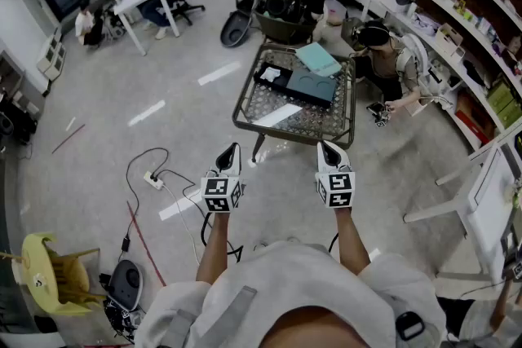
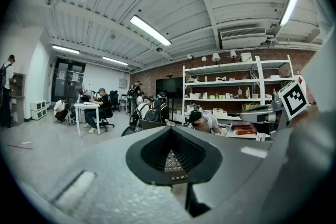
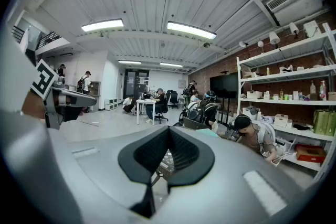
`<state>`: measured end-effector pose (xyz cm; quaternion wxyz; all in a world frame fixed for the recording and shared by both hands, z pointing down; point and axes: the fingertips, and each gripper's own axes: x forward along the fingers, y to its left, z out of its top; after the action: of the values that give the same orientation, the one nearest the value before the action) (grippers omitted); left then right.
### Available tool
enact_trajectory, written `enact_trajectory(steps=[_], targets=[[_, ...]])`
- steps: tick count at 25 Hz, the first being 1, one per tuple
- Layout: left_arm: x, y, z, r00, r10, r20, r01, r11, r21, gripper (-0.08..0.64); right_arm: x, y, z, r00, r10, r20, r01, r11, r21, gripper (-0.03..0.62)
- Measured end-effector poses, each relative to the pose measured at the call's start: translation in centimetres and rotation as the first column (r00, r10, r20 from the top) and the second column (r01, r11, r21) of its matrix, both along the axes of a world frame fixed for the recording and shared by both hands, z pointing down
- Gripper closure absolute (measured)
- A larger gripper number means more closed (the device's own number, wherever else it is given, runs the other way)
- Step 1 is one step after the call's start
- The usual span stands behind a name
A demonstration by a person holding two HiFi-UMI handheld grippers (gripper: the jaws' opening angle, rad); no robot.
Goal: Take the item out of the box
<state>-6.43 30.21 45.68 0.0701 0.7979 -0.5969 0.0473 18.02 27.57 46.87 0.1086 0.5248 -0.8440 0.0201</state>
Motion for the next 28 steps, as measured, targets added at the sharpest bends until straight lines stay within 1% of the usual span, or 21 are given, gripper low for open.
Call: enact_trajectory(steps=[9,13,17,21,28], targets=[[-1.0,-0.5,0.4,1.000,0.007,0.005,-0.007,1.000,-0.015,0.558,-1.3,-0.7,-0.1,1.000,-0.009,-0.007,0.009,1.000,0.006,0.594],[-1.1,-0.6,0.3,1.000,0.009,0.006,-0.009,1.000,-0.013,0.558,-1.3,-0.8,-0.4,1.000,-0.008,0.008,0.008,1.000,0.017,0.594],[-0.4,-0.8,0.3,1.000,0.009,0.013,-0.009,1.000,-0.011,0.558,-0.9,-1.2,-0.5,1.000,-0.017,0.003,0.017,0.999,0.027,0.594],[0.7,-0.7,0.9,1.000,0.007,0.014,-0.006,1.000,-0.025,0.558,0.0,-1.2,-0.1,1.000,-0.026,-0.003,0.026,1.000,0.016,0.593],[2.8,-1.4,1.0,1.000,-0.004,0.020,0.005,1.000,-0.024,0.558,1.8,-2.1,0.7,0.999,-0.049,0.000,0.049,0.999,0.001,0.594]])
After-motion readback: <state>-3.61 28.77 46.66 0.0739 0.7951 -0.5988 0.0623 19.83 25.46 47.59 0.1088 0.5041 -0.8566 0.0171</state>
